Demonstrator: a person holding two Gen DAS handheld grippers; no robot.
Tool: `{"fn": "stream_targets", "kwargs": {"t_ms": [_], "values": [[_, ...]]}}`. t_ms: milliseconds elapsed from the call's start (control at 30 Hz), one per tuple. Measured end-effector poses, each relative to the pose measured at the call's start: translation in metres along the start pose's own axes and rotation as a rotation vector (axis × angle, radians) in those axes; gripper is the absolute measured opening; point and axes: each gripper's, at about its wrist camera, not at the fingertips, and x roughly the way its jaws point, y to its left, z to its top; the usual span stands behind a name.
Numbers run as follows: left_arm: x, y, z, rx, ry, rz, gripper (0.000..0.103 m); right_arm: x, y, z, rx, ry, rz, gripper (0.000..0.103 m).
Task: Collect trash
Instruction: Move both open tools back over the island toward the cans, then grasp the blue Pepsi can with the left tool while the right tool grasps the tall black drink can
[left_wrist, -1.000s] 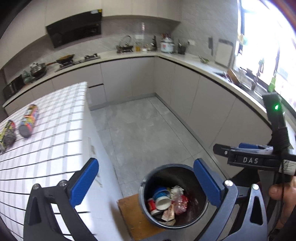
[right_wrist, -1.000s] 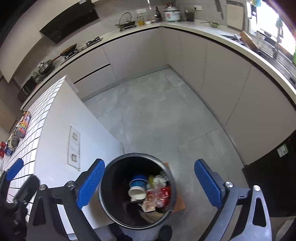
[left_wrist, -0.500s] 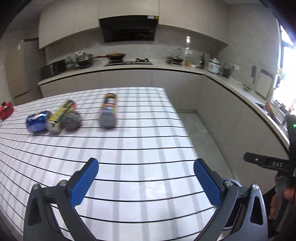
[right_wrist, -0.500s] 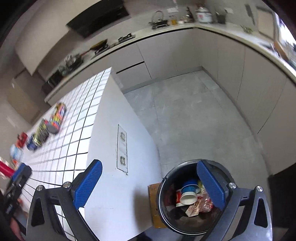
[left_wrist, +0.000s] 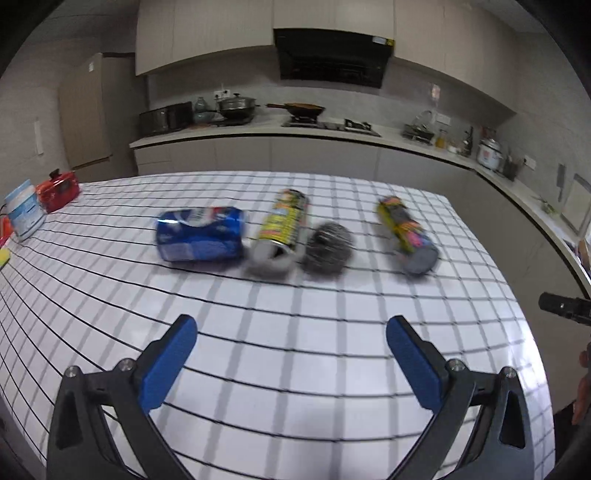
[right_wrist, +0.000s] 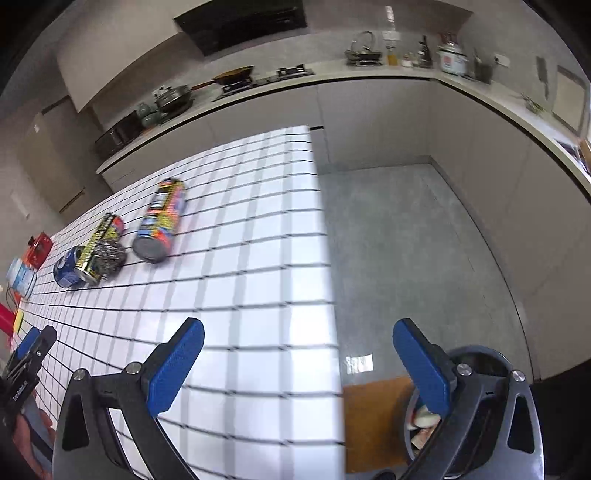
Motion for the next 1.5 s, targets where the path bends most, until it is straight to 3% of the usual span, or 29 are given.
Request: {"fn": "stream_targets", "kwargs": {"t_ms": [200, 500, 800, 967, 1200, 1433, 1500], "values": [[0.034, 0.073, 0.022, -0.08, 0.032, -0.025, 0.103, 0.029, 0.072, 0.023, -0.03, -0.008, 0.03, 0.103], [0.077, 0.112, 0.046, -0.039, 0.064, -0.069, 0.103, 0.058, 0.136, 0.042, -0.055, -0.006, 0.018, 0.103], [0.096, 0.108, 0.068, 0.039, 0.044, -0.112, 0.103, 0.076, 0.156, 0.062, -0.065, -0.006, -0.019, 0.103], [0.118, 0.103, 0.084, 0.102, 0.069, -0.121, 0.103, 0.088, 0.162, 0.074, -0.058, -0.003, -0.022, 0.103], [0.135, 0.096, 0.091, 0.11, 0.098, -0.17, 0.103, 0.102, 0.169, 0.076, -0.057, 0.017, -0.026, 0.103], [0.116, 0.093, 0.082, 0.09, 0.099, -0.259, 0.103, 0.113, 0.172, 0.076, -0.041, 0.035, -0.022, 0.103], [0.108, 0.095, 0.081, 0.109, 0.074, -0.233, 0.103, 0.114, 0.176, 0.076, -0.045, 0.036, -0.018, 0.103]]}}
